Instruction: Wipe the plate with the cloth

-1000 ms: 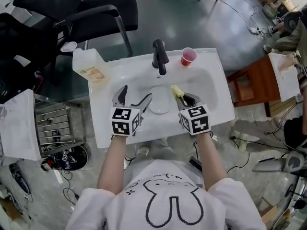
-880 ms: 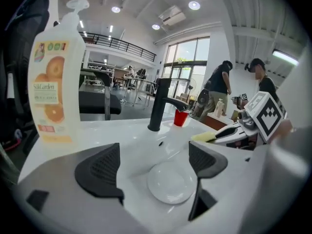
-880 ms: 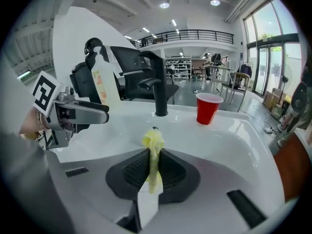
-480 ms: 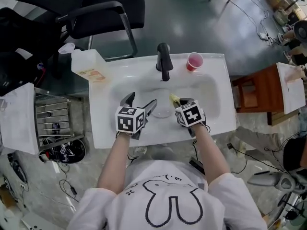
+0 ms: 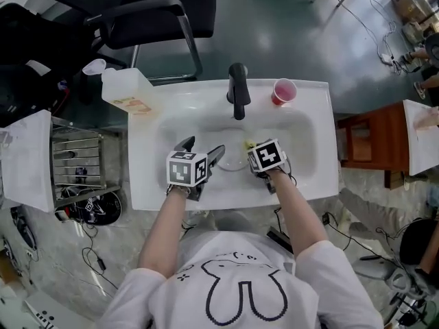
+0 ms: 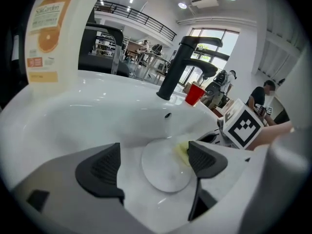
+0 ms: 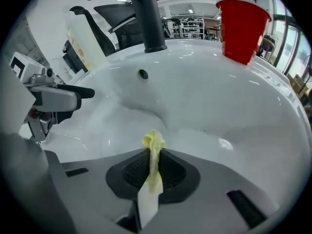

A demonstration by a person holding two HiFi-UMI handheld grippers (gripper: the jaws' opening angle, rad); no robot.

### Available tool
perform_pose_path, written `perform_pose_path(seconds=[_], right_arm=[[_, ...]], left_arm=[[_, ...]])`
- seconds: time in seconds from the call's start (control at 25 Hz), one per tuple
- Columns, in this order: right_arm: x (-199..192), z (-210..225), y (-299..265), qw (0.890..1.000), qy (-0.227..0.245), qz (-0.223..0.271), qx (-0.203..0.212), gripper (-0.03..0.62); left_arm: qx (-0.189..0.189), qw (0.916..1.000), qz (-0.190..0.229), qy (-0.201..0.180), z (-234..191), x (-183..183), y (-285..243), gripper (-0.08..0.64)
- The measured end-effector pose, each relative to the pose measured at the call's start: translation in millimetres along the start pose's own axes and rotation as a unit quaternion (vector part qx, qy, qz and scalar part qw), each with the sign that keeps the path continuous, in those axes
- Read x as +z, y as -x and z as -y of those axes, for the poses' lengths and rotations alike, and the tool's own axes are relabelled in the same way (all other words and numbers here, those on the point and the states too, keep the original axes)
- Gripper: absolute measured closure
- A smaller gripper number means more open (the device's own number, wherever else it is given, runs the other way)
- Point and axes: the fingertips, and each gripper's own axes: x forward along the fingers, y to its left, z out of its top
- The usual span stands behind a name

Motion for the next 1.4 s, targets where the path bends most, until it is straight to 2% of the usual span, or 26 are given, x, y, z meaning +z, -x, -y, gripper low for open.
perform_pose_path(seconds=[0.32,0.56,0.72,0.76,0.8,0.84,0.88,1.16,1.4], right_arm=[[-4.5,8.1,-10.5,1.000,0.002,-0.015,0.002,0.541],[-6.3,10.2,-12.2,1.000,0.005,-0.017,0.011,0.541],[-1.6,12.4,-11.0,1.000,0.021,-0.006,0.009,0.541],[-2.7,11.6,-10.7,1.000,0.021,-0.008,0.011,0.541],[-4.8,10.7,-10.8,1.000,0.020,-0.012,0.014,0.541],[-6.3,10.4,-11.1,1.000,0.018,-0.015,0.017,0.541],[-6.9,10.7,-11.6,1.000,0.017,-0.015,0.019,0.541],[-5.7,10.9,-12.5,1.000,0.014,-0.012,0.023,0.541],[-6.3,10.8,-13.5,1.000,0.018,-0.014,0.021,0.541]], left_arm=[[-0.008,0.9997,-0.021,0.003,5.2,-5.7,-10.5,0.117],[-0.002,0.9977,-0.066,0.018,4.4,-24.1,-26.8,0.117],[-0.016,0.9945,-0.098,0.033,11.2,-33.5,-37.6,0.124],[-0.016,0.9934,-0.105,0.041,11.3,-35.9,-38.8,0.151],[-0.011,0.9927,-0.110,0.049,9.6,-38.2,-39.7,0.257],[-0.003,0.9922,-0.111,0.057,6.8,-40.2,-40.7,0.398],[0.002,0.9916,-0.111,0.065,4.3,-42.4,-41.9,0.433],[-0.043,0.9771,-0.127,0.166,1.9,-56.0,-50.7,0.474],[-0.069,0.9654,-0.117,0.223,1.2,-55.8,-57.7,0.509]])
